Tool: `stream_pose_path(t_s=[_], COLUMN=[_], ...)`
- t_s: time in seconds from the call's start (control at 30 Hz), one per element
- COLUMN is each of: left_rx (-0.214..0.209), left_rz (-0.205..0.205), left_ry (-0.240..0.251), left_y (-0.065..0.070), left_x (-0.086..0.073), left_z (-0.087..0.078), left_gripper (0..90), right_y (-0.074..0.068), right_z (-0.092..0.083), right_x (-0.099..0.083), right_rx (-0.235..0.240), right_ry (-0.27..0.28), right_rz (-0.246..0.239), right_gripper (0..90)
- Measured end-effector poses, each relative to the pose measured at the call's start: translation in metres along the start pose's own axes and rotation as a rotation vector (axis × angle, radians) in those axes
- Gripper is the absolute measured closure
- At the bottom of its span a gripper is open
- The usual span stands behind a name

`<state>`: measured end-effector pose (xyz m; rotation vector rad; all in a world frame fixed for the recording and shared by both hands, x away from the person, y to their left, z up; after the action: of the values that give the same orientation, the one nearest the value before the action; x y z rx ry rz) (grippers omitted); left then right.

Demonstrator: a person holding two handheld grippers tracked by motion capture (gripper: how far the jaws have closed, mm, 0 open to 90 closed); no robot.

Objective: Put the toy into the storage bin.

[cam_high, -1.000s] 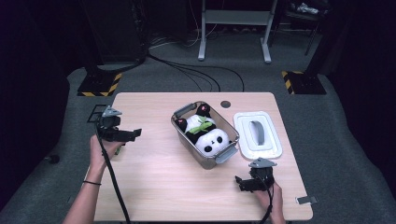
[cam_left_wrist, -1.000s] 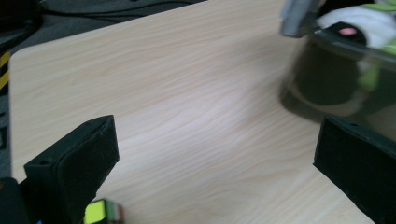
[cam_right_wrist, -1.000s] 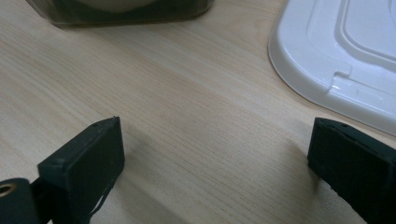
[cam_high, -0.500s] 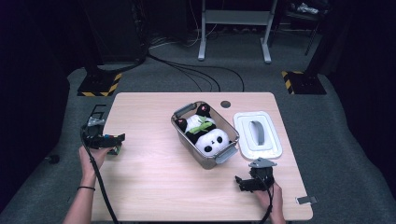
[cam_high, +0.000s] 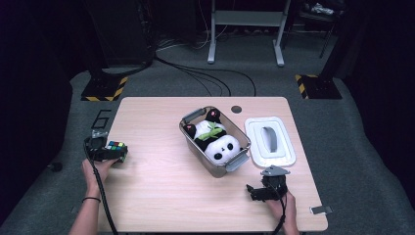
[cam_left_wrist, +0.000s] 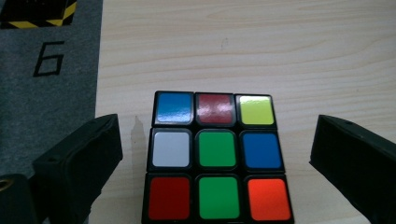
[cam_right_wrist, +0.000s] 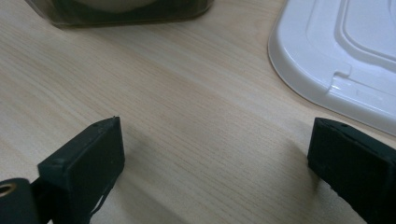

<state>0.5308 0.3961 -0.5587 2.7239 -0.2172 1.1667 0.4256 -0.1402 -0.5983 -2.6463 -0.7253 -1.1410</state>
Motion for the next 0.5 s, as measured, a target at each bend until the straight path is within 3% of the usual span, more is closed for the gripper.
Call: stream_pose_path(t_s=[0.17,0.27,0.3,0.33,0.4,0.5], left_rx=[-0.001,-0.003,-0.004,-0.009,-0.008,-0.011], left_rz=[0.018,0.007,0.008,0.014,0.003,0.013], left_ry=[-0.02,-0.035,-0.03,-0.05,-0.031,-0.04], left_y=[-0.002,-0.001,-0.001,-0.001,0.0,0.002], left_x=[-0.007,-0.013,-0.014,-0.017,-0.016,-0.015], left_z=[0.006,0.01,0.011,0.013,0.014,0.014], left_gripper=[11.7,21.8,29.3,30.5,32.7,33.9], right_y=[0.0,0.0,0.0,0.0,0.0,0.0], right_z=[0.0,0.0,0.0,0.0,0.0,0.0], right_x=[0.0,0.0,0.0,0.0,0.0,0.0], right_rx=[0.0,-0.001,-0.001,-0.001,0.0,-0.001], right_ry=[0.002,0.002,0.002,0.002,0.002,0.002], right_rz=[-0.002,-0.003,-0.002,-0.002,-0.002,-0.002], right_gripper=[2.9,2.9,2.9,2.9,2.9,2.9])
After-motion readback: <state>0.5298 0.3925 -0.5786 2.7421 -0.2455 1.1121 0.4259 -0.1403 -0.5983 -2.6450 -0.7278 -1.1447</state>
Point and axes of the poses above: each handheld gripper's, and its own axes: z roughly forward along the jaws, x roughly out of its top, y roughly to its right, the point moved 10 cm from there along z, roughly forward along the jaws, and after that the axes turned 3 degrees about -x, right-handed, at the moved point
